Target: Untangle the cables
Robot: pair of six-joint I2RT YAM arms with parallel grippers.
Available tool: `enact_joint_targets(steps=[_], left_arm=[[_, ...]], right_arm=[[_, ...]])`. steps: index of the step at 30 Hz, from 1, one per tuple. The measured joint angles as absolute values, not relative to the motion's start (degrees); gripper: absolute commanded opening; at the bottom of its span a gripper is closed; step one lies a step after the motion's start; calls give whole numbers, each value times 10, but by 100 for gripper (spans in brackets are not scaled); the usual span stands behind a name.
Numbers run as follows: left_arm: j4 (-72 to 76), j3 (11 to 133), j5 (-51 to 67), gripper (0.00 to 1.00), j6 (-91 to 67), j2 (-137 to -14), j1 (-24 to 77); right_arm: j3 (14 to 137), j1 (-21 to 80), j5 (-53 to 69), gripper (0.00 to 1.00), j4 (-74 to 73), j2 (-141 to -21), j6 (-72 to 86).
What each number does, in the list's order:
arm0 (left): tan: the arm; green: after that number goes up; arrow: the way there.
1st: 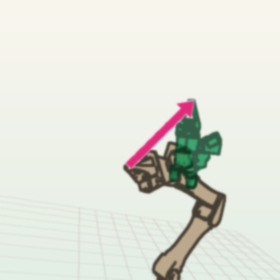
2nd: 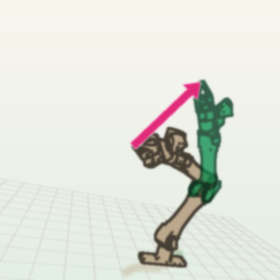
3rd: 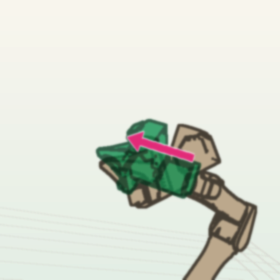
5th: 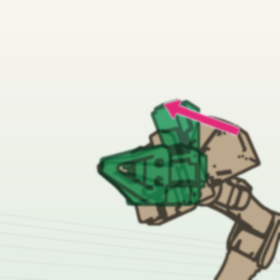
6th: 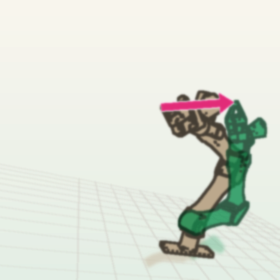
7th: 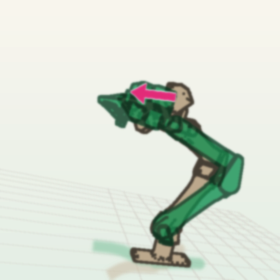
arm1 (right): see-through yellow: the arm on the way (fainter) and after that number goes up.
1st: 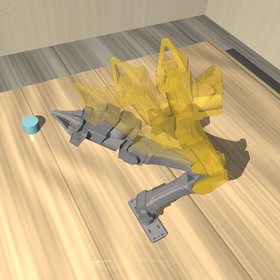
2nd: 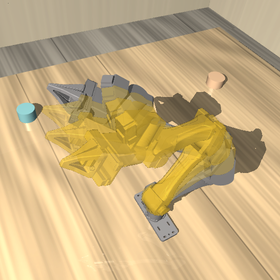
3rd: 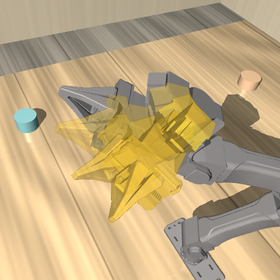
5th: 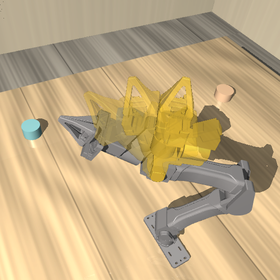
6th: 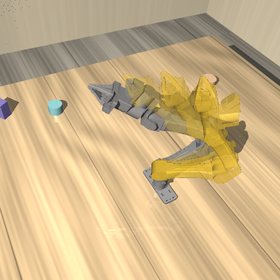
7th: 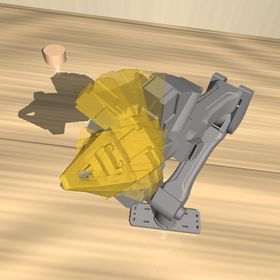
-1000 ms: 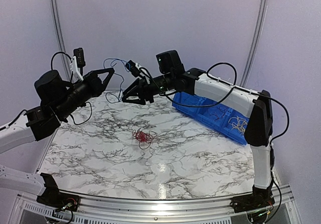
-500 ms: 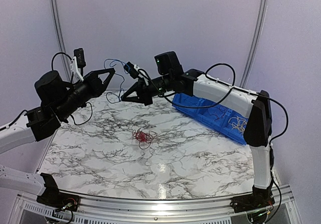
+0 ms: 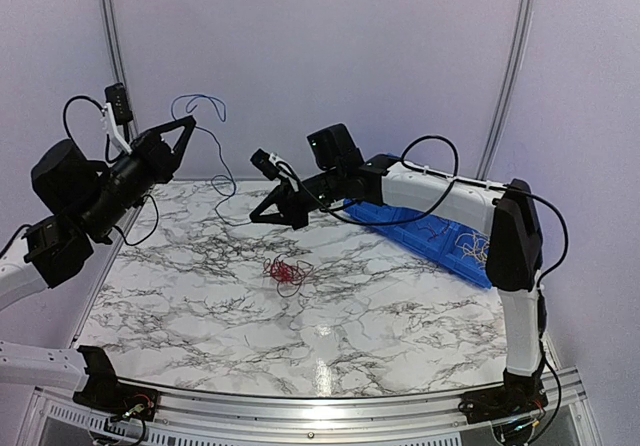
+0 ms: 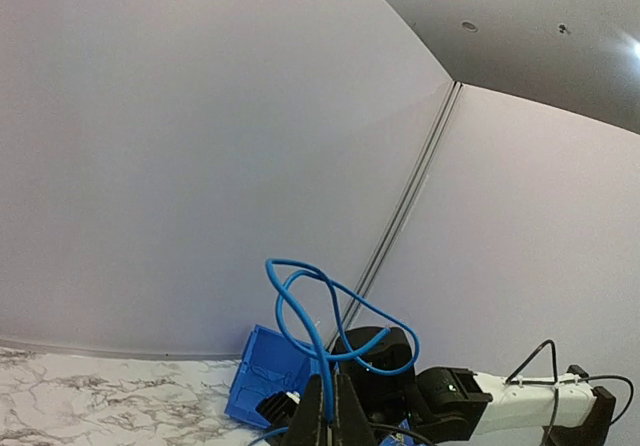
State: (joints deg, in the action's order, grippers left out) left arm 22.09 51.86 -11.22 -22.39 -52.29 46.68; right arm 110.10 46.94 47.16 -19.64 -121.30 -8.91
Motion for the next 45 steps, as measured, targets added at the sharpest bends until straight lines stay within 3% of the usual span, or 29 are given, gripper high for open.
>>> enact_joint_targets(steps=[21,33,34,37,39,45], left_arm=[[176,527,-170,0,-154,-475,467],[177,487,-203,0,-202,-533,468],[176,469,-211,2,-209,-534,468],[173,413,-228,34,-236,-530,468],[168,369,-233,47,-256,-519,468],[162,289,-202,53,-267,-464,468]], right_arm=[[1059,428,459,0,-175,-1217,-88],[1039,445,474,0,-192,-1179,-116],[1028,447,471,0,-201,-1163,-124],[1009,450,456,0,-234,-1114,-155],[1008,451,438,0,-257,-1084,-182],[1011,451,406,0,-315,-1047,-231]])
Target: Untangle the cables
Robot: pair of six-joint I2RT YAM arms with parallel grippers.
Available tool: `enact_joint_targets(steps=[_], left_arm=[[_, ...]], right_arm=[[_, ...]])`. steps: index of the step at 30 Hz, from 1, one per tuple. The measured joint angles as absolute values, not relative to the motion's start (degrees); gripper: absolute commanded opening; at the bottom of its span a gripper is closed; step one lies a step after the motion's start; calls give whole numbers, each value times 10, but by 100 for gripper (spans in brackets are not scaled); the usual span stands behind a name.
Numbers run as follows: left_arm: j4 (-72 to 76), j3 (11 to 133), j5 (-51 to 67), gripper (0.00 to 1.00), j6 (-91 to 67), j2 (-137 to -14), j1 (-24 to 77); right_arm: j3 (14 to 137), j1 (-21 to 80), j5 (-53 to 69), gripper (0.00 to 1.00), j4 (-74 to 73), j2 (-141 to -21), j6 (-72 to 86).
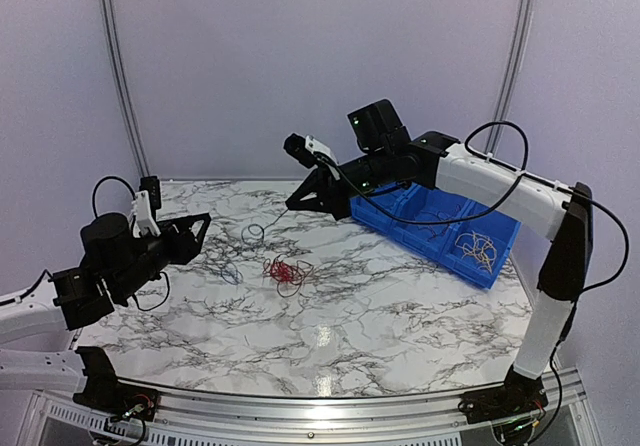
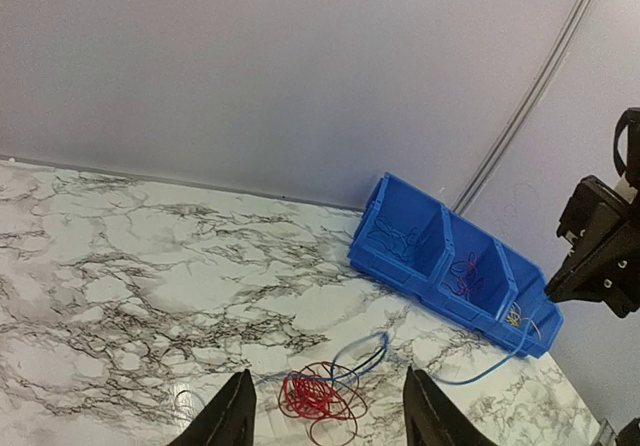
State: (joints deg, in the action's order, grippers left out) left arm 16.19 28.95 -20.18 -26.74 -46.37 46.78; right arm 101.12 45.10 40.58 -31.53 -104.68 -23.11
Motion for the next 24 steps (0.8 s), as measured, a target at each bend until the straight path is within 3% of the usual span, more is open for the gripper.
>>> enact_joint_targets(steps=[11,24], left_arm=[[209,238,-75,58,-211,-458,471],[289,269,-76,58,-181,-674,471]], right_arm=[[1023,453,401,0,-381,-1051,-243],[1034,466,406,0,-387,-1051,-239]])
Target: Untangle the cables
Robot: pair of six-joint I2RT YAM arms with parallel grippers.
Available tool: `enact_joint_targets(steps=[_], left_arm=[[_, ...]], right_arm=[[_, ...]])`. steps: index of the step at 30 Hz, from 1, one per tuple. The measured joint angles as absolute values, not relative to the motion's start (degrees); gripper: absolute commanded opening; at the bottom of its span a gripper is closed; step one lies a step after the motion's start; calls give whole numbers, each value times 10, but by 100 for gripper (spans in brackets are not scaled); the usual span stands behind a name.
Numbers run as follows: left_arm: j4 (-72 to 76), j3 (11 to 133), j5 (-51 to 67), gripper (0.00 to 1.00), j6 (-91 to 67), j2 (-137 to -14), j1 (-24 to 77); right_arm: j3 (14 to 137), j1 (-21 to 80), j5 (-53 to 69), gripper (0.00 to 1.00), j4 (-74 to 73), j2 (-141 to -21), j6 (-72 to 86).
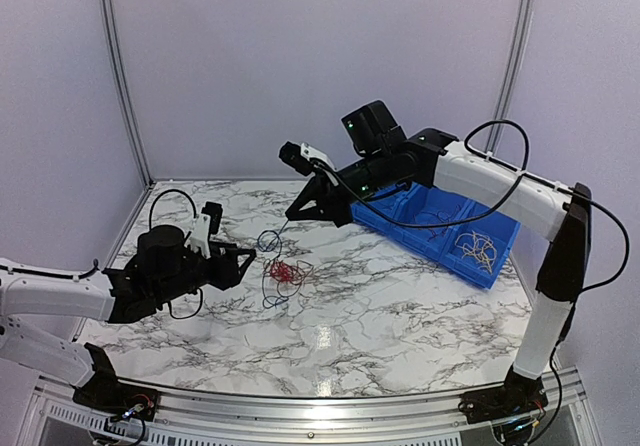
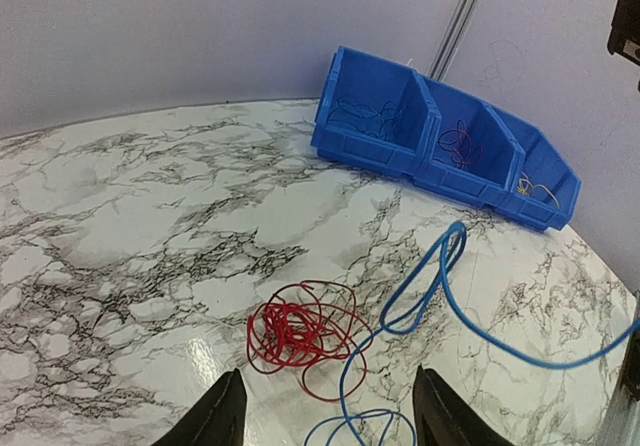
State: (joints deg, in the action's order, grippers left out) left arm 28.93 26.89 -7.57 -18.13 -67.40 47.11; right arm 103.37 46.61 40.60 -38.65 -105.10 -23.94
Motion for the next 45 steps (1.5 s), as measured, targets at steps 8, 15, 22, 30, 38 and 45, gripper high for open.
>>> enact_joint_targets(steps=[8,15,22,30,38,45], left_arm=[[402,291,-87,49,-196,-761,471],[552,298,-85,46,-207,-876,471],[722,303,-59,22,-244,-969,471],[817,330,-70,0,-293,-1027,471],[854,330,-50,0,-327,-1031,471],[853,330,-25,0,-340,-1014,474]], right_arm=[[1034,468,414,0,-387,-1052,-235],[1034,470,421,0,-387,-1059,-225],[1034,470,425,0,-386,-1060,-221],[1034,470,454,46,-390,-1066,-217],[1022,427,455,53,-382,-1065,-221],[1001,405,434,54,-373,-1068,-222]])
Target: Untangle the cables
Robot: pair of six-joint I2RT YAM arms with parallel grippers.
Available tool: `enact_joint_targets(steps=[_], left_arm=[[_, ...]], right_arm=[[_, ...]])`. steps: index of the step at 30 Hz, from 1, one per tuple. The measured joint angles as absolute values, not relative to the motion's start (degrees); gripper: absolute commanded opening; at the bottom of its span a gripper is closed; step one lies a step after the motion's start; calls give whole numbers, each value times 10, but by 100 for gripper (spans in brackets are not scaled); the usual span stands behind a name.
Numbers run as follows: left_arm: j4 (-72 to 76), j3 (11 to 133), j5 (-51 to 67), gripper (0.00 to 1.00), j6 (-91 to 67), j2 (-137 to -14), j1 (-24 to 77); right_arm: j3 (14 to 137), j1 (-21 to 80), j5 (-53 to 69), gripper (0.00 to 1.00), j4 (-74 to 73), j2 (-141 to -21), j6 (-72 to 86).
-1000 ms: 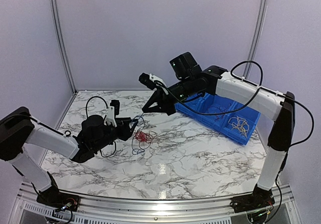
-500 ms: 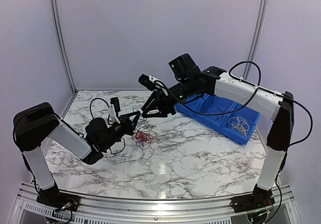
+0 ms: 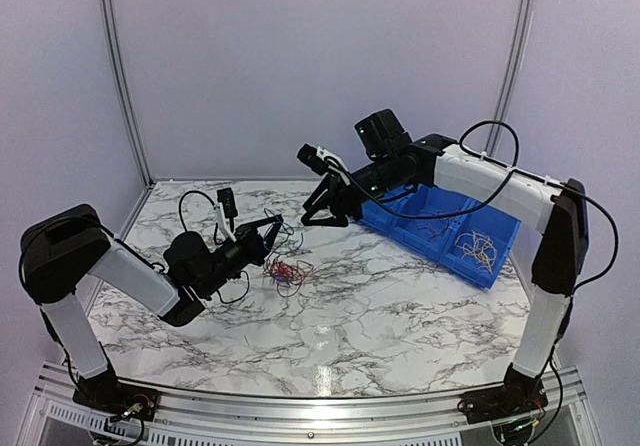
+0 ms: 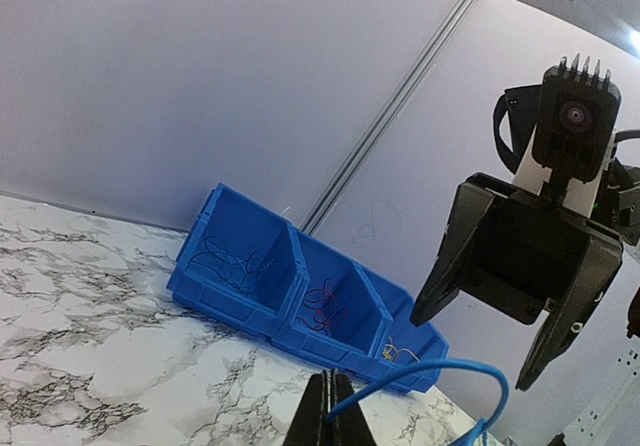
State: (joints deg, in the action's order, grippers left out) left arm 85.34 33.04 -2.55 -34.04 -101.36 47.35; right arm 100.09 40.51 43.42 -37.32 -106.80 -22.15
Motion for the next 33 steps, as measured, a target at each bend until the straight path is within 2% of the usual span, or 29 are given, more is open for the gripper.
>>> enact_joint_targets(steps=[8,11,16,20,22,25,33], left_arm=[[827,331,-25,0,-329,-993,487],[808,331,-26,0,-318,-990,493],[783,331,-31,0,-302,-983,500],[776,331,-37,0,-292,-981,500],[776,332,-43,9,-289,-981,500],[770,337,-62,31,-281,-981,500],[759,387,-138,34,-274,-1040,500]], right_arm=[[1053,448,449,54,-376,-1113,-221],[1072,458,452,48,-379,-1132,-215],[1093,463,462,29,-383,-1155,-198],[1093,463,471,0,-386,-1157,-184],[1093,463,476,0,-386,-1157,-174],[1093,463,491,0,-385,-1157,-158],[1094,465,562,0,-374,-1148,-130]])
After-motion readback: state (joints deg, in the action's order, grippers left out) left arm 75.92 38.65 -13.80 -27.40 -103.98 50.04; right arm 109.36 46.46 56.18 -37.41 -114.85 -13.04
